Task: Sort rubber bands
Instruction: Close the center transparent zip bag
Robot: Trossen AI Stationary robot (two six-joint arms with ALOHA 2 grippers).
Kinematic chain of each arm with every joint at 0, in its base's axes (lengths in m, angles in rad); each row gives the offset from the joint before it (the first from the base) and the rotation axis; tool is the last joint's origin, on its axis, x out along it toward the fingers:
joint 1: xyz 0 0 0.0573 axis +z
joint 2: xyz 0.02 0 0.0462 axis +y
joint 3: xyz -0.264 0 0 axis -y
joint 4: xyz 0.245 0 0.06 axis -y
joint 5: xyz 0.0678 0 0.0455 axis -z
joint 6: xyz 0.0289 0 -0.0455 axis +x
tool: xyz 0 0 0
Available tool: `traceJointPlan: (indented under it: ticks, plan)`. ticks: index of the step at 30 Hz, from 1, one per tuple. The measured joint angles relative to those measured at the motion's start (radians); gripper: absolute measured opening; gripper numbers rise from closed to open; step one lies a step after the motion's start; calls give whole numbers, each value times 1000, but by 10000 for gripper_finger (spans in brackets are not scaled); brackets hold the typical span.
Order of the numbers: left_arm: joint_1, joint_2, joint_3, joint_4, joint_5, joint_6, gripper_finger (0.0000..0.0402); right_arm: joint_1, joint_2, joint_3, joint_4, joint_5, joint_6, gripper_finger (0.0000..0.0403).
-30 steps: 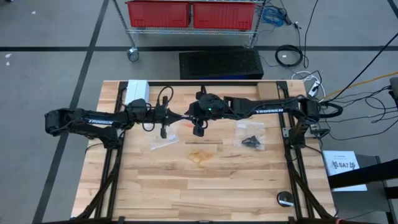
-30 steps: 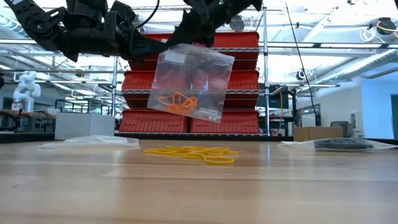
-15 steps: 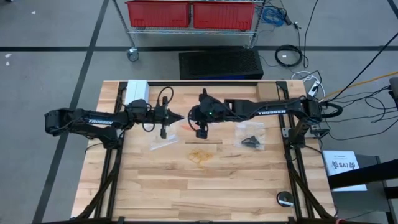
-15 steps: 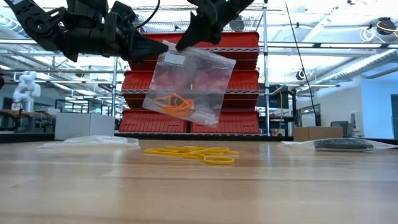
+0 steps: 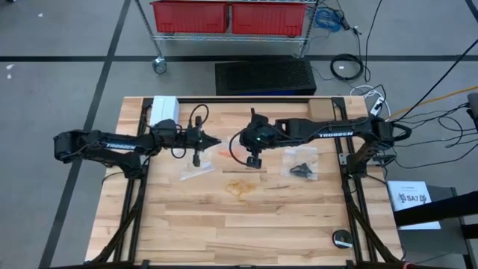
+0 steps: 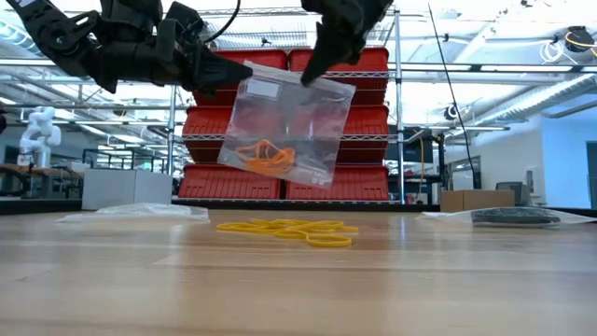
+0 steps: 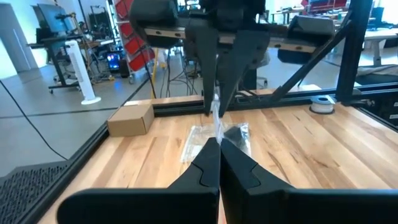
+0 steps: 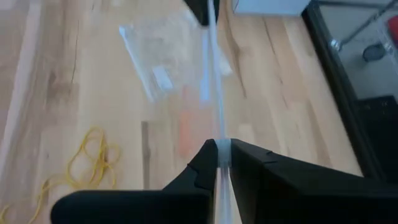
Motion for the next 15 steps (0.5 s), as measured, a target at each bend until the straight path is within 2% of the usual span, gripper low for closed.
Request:
traceJointPlan:
  ticks: [15]
  plan:
    - [0, 0, 0, -3, 0, -1, 0, 12, -6, -2, -193, 20, 84, 13]
